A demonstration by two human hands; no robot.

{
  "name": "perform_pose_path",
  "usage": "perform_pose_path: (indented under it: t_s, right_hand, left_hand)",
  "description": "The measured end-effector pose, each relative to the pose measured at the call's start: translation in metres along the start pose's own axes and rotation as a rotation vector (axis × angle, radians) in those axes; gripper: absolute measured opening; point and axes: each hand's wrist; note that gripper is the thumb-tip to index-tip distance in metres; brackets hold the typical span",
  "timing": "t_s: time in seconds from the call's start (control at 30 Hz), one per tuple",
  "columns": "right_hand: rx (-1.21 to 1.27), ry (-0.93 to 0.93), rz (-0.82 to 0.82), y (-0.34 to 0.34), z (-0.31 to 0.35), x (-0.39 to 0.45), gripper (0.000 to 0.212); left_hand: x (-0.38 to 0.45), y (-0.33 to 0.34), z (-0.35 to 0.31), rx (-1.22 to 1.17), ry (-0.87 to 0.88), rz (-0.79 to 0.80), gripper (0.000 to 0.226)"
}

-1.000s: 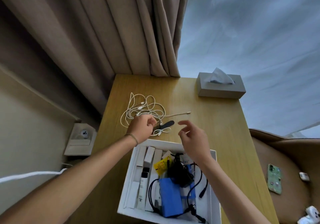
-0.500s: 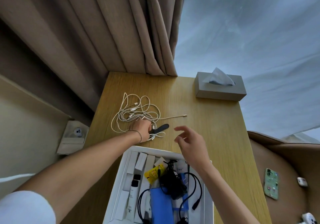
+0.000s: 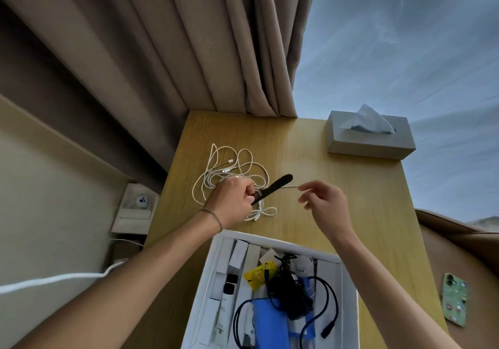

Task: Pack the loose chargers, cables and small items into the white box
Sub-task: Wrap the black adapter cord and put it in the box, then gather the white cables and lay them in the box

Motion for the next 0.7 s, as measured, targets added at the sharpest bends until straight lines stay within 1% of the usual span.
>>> perform_pose_path:
  t_s: [0.13,0.27,0.37,0.43,0.5,0.6,0.7]
  right_hand:
    - [-0.013,0.013,0.007,0.011,0.005,0.033,0.024]
    - [-0.124,0.006,0.172,0.040,0.008,0.067,0.021]
    - [-0.329,-0.059,0.265,0.069,0.010,0.087,0.022]
    - [-0.515,-0.106,0.297,0.085,0.008,0.097,0.022]
    - [-0.663,-0.104,0.319,0.097,0.003,0.104,0.023]
    - [-0.825,-0.078,0.334,0.104,-0.004,0.109,0.013]
    - [-0.924,-0.096,0.325,0.106,-0.009,0.108,0.008]
  left_hand:
    - [-0.047,-0.018,-0.015,-0.081,-0.013,0.036,0.026]
    - [-0.092,-0.005,-0.019,-0.090,-0.040,0.131,0.019]
    - [-0.113,0.018,-0.018,-0.038,-0.065,0.190,0.011]
    - [-0.121,0.033,-0.013,0.012,-0.091,0.215,0.009]
    - [-0.127,0.045,-0.006,0.058,-0.120,0.221,0.010]
    - [-0.132,0.055,0.002,0.091,-0.138,0.228,0.006]
    - [-0.134,0.059,0.008,0.111,-0.137,0.218,0.013]
Point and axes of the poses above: each hand's wrist, its own x-axis towards the middle knuckle, its own y-axis out of the palm, z = x × y, and after that the axes turned 11 degrees about -x, right-handed
